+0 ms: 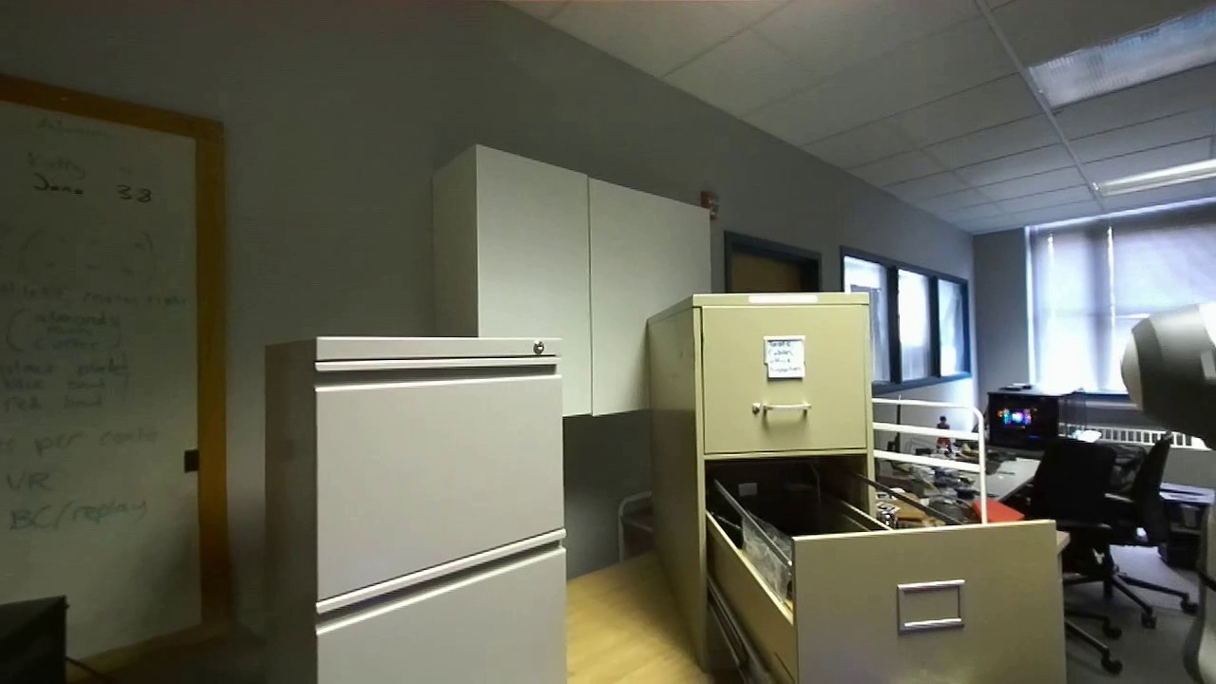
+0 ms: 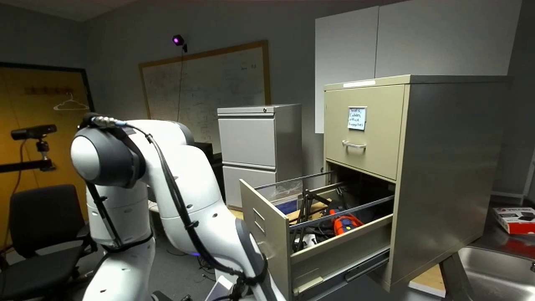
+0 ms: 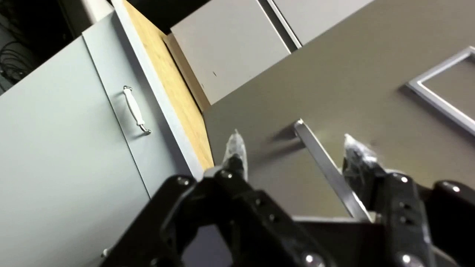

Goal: Open the bottom drawer of the file cabinet to the right

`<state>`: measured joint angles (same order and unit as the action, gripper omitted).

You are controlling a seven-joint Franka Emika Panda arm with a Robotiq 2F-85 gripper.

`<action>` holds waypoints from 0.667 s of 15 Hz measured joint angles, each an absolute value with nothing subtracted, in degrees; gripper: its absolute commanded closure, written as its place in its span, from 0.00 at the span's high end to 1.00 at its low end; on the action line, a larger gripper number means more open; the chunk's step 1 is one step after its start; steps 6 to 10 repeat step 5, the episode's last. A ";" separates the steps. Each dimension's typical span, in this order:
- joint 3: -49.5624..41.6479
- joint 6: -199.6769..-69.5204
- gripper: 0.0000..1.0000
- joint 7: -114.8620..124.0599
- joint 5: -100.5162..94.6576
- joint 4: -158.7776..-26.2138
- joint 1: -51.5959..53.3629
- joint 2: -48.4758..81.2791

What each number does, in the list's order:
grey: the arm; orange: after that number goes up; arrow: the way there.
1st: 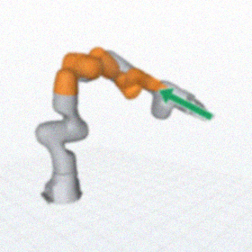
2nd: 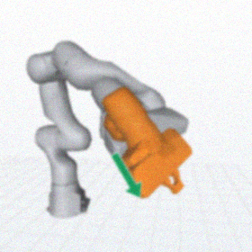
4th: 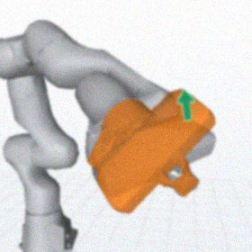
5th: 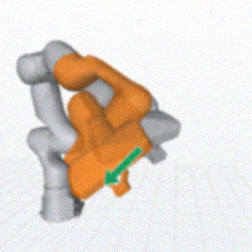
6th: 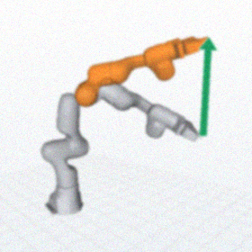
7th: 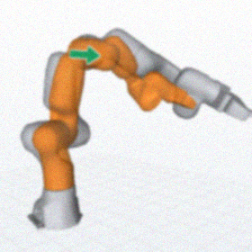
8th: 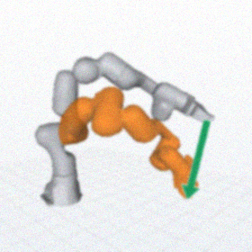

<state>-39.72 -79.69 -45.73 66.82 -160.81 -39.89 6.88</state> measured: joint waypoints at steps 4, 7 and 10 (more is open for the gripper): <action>-43.85 -76.00 1.00 -48.37 57.24 -160.56 -45.38 15.30; -44.34 -75.74 1.00 -49.64 52.07 -160.63 -46.41 17.18; -44.34 -75.74 1.00 -49.64 52.07 -160.63 -46.41 17.18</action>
